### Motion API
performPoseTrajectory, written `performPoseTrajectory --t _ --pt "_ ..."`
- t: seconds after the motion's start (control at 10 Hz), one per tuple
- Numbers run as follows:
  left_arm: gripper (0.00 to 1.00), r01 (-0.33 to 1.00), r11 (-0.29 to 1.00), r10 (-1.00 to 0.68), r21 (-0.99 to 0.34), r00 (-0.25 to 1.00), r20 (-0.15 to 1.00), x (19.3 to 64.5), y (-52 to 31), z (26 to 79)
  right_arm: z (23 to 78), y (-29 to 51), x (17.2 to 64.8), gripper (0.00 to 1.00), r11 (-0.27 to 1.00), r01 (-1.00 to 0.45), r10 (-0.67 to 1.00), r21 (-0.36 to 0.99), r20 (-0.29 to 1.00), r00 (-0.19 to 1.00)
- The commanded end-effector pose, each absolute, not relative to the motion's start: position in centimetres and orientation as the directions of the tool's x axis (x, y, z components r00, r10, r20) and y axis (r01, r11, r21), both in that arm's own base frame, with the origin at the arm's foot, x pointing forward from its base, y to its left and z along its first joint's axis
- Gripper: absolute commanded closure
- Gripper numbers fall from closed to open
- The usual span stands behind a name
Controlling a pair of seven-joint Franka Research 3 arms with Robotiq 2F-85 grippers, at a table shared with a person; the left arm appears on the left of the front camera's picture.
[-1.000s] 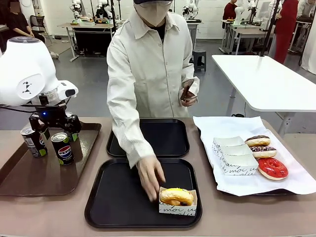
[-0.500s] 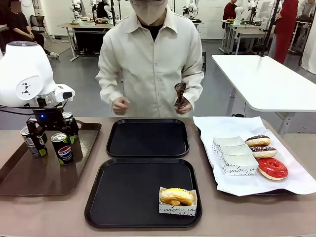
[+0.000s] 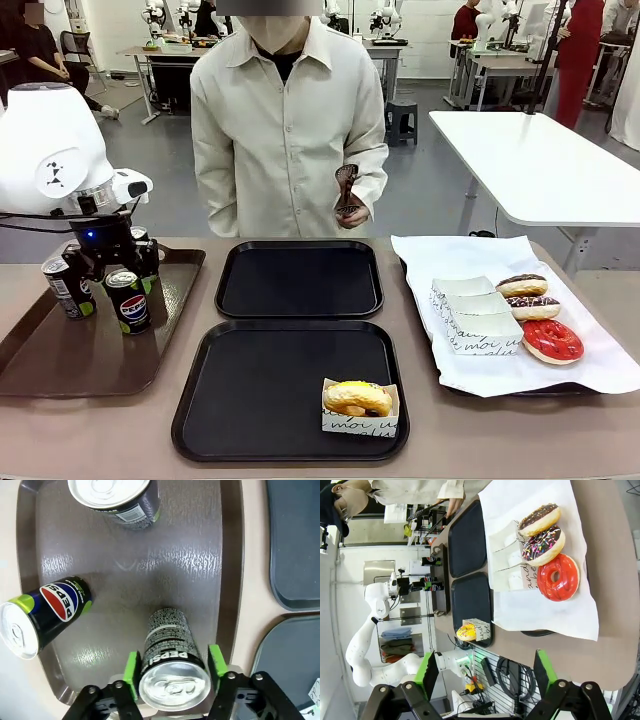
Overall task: Set up donuts and drinks on trays.
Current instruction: Pick up one Pepsi coke and place it on the Flat Tray.
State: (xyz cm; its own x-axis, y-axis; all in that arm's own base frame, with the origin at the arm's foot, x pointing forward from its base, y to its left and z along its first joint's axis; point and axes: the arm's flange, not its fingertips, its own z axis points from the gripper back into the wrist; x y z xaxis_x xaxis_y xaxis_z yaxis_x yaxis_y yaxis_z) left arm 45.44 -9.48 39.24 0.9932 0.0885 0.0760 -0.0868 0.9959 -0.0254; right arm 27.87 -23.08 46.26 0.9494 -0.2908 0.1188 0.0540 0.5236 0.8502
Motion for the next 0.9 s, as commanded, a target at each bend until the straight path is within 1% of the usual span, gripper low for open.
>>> performPoseTrajectory --t 0.0,0.1,0.3,0.4,0.5,0.7,0.8 --pt "1.0 -0.092 0.995 0.093 -0.031 0.994 0.058 45.5 -9.5 39.8 46.3 -23.2 27.9 0.0 0.512 0.042 -0.291 0.858 0.127 0.948" --pt "0.82 -0.089 0.996 0.09 -0.024 0.994 0.056 45.4 -9.5 39.9 46.3 -23.2 27.9 0.0 0.512 0.042 -0.291 0.858 0.127 0.948" --pt "1.0 -0.077 0.997 0.077 -0.012 0.995 0.059 45.1 -9.4 40.4 46.3 -23.2 27.9 0.0 0.512 0.042 -0.291 0.858 0.127 0.948" --pt "1.0 -0.06 0.998 0.061 -0.023 0.994 0.085 44.4 -9.6 41.5 46.3 -23.2 27.9 0.0 0.512 0.042 -0.291 0.858 0.127 0.948" --pt "1.0 -0.067 0.997 0.07 -0.032 0.991 0.111 43.0 -9.9 44.1 46.3 -23.2 27.9 0.0 0.512 0.042 -0.291 0.858 0.127 0.948" --pt "1.0 -0.016 0.997 0.031 -0.073 0.977 0.212 38.1 -10.5 50.7 46.3 -23.2 27.9 0.0 0.512 0.042 -0.291 0.858 0.127 0.948" --pt "1.0 -0.011 0.996 0.032 -0.088 0.97 0.24 36.4 -10.4 52.6 46.3 -23.2 27.9 0.0 0.512 0.042 -0.291 0.858 0.127 0.948"
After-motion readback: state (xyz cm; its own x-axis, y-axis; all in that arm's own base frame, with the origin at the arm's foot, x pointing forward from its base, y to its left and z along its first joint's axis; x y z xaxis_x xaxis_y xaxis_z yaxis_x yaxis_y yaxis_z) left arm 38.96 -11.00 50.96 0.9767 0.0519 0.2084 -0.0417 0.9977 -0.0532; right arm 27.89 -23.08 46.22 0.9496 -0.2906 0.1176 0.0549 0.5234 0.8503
